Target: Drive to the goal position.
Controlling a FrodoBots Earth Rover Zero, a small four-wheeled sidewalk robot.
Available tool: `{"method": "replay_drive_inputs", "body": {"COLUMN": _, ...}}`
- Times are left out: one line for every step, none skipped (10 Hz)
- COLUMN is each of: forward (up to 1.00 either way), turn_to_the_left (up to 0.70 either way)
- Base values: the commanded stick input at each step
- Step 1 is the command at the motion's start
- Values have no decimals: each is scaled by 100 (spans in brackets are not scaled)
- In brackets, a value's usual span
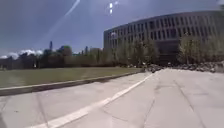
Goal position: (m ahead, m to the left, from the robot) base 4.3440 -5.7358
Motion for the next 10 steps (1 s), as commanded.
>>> {"method": "replay_drive_inputs", "body": {"forward": 53, "turn_to_the_left": 0}}
{"method": "replay_drive_inputs", "body": {"forward": 52, "turn_to_the_left": 0}}
{"method": "replay_drive_inputs", "body": {"forward": 52, "turn_to_the_left": 0}}
{"method": "replay_drive_inputs", "body": {"forward": 52, "turn_to_the_left": 0}}
{"method": "replay_drive_inputs", "body": {"forward": 52, "turn_to_the_left": 0}}
{"method": "replay_drive_inputs", "body": {"forward": 51, "turn_to_the_left": 0}}
{"method": "replay_drive_inputs", "body": {"forward": 51, "turn_to_the_left": 0}}
{"method": "replay_drive_inputs", "body": {"forward": 51, "turn_to_the_left": 0}}
{"method": "replay_drive_inputs", "body": {"forward": 51, "turn_to_the_left": 0}}
{"method": "replay_drive_inputs", "body": {"forward": 51, "turn_to_the_left": 0}}
